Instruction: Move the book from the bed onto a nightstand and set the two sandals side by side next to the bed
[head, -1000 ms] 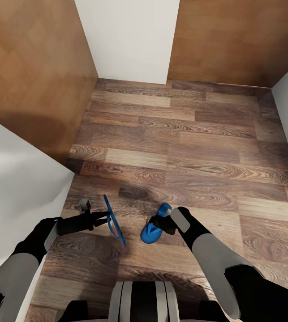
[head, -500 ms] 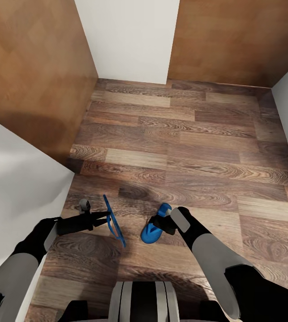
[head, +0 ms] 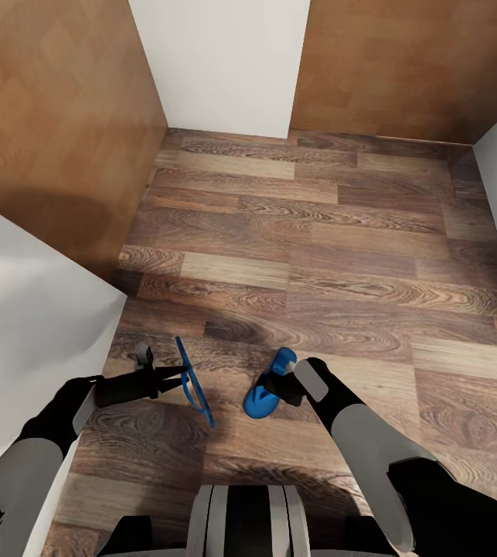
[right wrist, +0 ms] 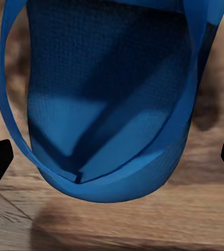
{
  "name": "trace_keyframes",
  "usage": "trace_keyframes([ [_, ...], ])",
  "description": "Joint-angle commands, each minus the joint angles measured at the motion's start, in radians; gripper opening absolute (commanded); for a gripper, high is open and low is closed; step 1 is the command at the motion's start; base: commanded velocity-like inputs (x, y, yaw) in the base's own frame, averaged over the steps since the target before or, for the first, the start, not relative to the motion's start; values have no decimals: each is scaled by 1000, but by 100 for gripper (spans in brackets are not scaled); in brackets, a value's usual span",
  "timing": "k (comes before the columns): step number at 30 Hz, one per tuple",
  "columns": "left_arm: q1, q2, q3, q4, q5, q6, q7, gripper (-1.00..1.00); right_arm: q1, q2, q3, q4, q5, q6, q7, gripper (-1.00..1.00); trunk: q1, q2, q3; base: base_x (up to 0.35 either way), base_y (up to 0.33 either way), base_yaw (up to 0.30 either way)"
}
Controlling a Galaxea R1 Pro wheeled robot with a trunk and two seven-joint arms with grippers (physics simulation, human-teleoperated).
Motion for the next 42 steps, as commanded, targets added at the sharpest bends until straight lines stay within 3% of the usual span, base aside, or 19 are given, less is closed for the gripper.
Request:
trace_keyframes([
  [1, 0, 0, 0, 0, 1, 10, -3, -100, 0, 0, 4, -1, -12, 2, -9, 100, 0, 0, -1, 0, 0, 0],
  [5, 0, 1, 0, 0, 1, 10, -3, -100, 0, 0, 4, -1, -33, 1, -10, 100, 0, 0, -1, 0, 0, 0],
  [6, 0, 1, 0, 0, 1, 10, -3, -100, 0, 0, 4, -1, -38, 1, -11, -100, 0, 0, -1, 0, 0, 0],
  [42, 0, 3, 0, 5, 1, 10, 0, -100, 0, 0, 4, -1, -49, 0, -12, -100, 0, 0, -1, 0, 0, 0],
])
